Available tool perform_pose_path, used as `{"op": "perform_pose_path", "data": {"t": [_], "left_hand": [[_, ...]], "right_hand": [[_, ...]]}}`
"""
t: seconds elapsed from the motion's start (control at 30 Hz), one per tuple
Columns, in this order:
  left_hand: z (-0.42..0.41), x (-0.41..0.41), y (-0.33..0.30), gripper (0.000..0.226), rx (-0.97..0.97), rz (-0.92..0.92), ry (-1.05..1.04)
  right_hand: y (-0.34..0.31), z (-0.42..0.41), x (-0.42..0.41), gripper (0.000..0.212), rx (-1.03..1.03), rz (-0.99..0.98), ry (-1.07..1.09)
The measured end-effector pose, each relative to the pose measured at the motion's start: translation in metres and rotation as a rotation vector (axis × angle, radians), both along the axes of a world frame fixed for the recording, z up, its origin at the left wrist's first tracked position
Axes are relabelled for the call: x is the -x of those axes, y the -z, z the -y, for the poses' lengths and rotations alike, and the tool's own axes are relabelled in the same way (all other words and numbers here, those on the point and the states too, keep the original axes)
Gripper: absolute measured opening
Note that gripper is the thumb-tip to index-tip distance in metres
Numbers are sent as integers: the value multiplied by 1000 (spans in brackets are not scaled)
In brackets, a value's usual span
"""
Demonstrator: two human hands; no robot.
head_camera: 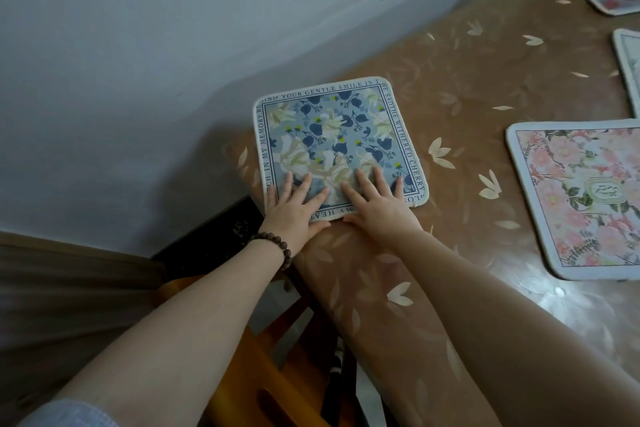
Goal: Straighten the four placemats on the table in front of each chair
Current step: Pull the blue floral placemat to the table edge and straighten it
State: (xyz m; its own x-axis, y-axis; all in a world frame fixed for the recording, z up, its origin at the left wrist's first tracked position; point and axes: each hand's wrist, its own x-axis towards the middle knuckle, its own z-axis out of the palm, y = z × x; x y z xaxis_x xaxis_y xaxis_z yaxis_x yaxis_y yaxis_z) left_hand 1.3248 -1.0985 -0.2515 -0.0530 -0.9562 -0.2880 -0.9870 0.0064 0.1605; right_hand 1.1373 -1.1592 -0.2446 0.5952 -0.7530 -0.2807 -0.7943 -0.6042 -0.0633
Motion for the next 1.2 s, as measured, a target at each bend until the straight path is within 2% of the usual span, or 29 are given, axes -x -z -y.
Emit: {"op": "perform_pose_path", "data": {"t": [0.17,0.3,0.37,0.47,0.5,0.6,0.83,1.2], "left_hand": [[-4,5,-1,54,11,-15,-20],[-9,11,-6,51,6,-66,-72],[-14,16,-10,50,-20,-85,-63],[-27,29,-16,51,-65,-101,-22],[-32,36,-18,51,-79,-105,-5],[-47,60,-21,55,-116,-113,60],[-85,110,-21,81,-186,-33,227],[-151,186,-25,83,-229,-4,290]], "right_hand": [[2,2,12,64,-12,24,0],[-1,-3,10,48,-46,137,117],[-3,-11,16,51,-62,130,138],[-8,-31,35,70,-88,95,161],[-10,-40,43,67,-100,101,186],[-13,-68,72,48,-125,137,271],[-15,-137,137,48,-163,154,356],[-22,-215,209,47,-168,132,410]]}}
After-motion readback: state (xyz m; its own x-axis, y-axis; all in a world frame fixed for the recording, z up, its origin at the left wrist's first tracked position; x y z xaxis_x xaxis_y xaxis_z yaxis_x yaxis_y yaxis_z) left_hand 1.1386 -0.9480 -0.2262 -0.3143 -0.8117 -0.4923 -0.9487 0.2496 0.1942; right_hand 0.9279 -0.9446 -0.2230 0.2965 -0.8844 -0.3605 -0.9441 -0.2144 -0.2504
